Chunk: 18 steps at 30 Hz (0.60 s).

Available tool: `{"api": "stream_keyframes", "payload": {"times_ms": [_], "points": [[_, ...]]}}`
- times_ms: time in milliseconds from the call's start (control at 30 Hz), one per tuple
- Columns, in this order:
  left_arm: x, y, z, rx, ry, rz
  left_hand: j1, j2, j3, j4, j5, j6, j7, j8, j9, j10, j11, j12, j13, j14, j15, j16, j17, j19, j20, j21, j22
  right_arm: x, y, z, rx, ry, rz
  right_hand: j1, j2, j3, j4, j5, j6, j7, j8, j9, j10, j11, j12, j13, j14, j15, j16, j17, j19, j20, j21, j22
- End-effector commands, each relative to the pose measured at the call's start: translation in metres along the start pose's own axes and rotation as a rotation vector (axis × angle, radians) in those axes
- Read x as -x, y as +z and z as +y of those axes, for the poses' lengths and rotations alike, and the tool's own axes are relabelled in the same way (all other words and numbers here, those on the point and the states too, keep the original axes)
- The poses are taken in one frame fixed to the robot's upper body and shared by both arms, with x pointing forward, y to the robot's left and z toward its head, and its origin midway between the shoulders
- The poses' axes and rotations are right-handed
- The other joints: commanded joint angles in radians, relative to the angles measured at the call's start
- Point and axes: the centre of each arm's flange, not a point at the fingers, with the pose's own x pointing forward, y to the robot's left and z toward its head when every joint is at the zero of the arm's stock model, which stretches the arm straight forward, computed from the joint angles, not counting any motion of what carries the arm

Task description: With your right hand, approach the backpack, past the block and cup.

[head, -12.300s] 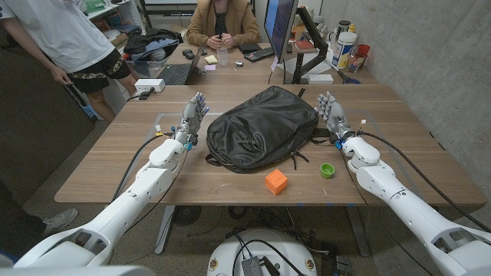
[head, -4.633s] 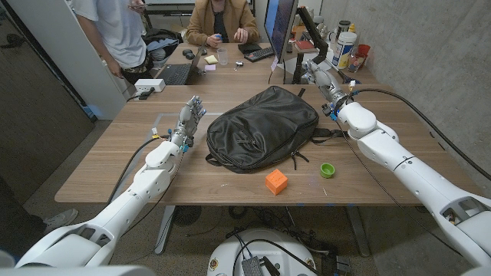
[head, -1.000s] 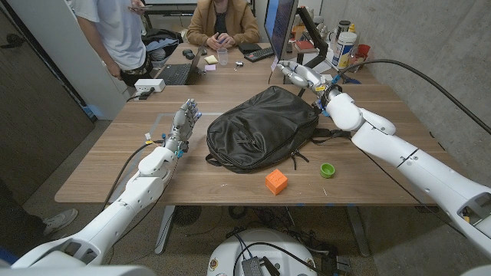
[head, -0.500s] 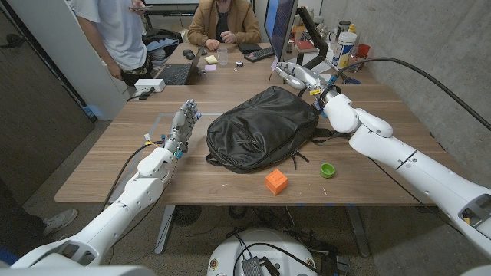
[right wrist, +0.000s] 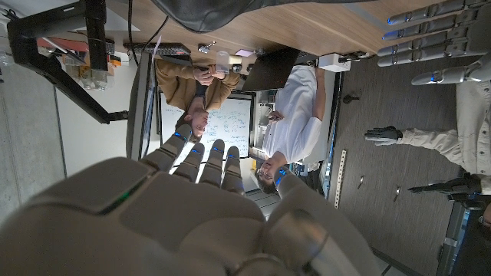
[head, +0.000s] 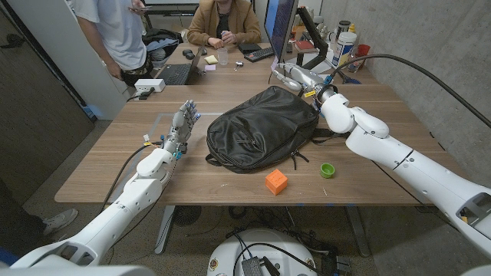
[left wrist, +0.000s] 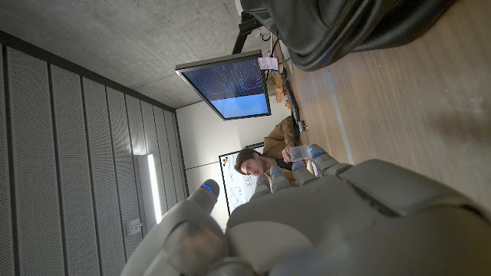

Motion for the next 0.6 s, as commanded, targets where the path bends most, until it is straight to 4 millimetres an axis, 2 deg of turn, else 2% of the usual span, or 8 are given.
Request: {"api": "stream_keyframes", "payload": {"times_ms": [33, 333, 600], "points": [[0.0, -0.002, 0.002, 0.002, -0.002, 0.007, 0.005, 0.114, -0.005, -0.001, 0.003, 0.005, -0.004, 0.006, 0.003, 0.007, 0.0, 0.006, 0.003, -0.009, -0.059, 0.006, 0.002, -0.001, -0.068, 0.01, 0.003, -0.002, 0.005, 0.003, 0.049, 0.012, 0.001, 0.014, 0.047, 0.005, -0.012, -0.005, -0.001, -0.012, -0.002, 0.003, 0.004, -0.008, 0.006, 0.005, 0.006, -0.044, -0.001, 0.0, 0.006, -0.09, -0.007, 0.003], [0.0, -0.003, 0.003, 0.004, -0.003, 0.006, 0.005, 0.114, -0.006, -0.001, 0.003, 0.009, -0.005, 0.007, 0.003, 0.008, 0.0, 0.006, 0.003, -0.007, -0.057, 0.007, 0.002, -0.001, -0.065, 0.01, 0.003, -0.004, 0.011, 0.006, 0.105, 0.025, -0.002, 0.033, 0.043, 0.008, -0.027, -0.009, -0.005, -0.031, -0.003, 0.004, -0.001, -0.007, 0.003, 0.005, 0.007, -0.042, -0.003, -0.001, 0.008, -0.085, -0.01, 0.003], [0.0, -0.004, 0.003, 0.006, -0.001, 0.007, 0.005, 0.114, -0.006, -0.001, 0.003, 0.015, -0.01, 0.008, 0.004, 0.012, 0.001, 0.007, 0.003, -0.004, -0.057, 0.008, 0.002, 0.001, -0.06, 0.012, 0.003, -0.005, 0.017, 0.008, 0.148, 0.037, -0.006, 0.048, 0.03, 0.004, -0.042, -0.014, -0.007, -0.033, -0.003, 0.004, -0.005, -0.005, 0.002, 0.006, 0.009, -0.037, -0.003, 0.0, 0.01, -0.078, -0.014, 0.003]]}}
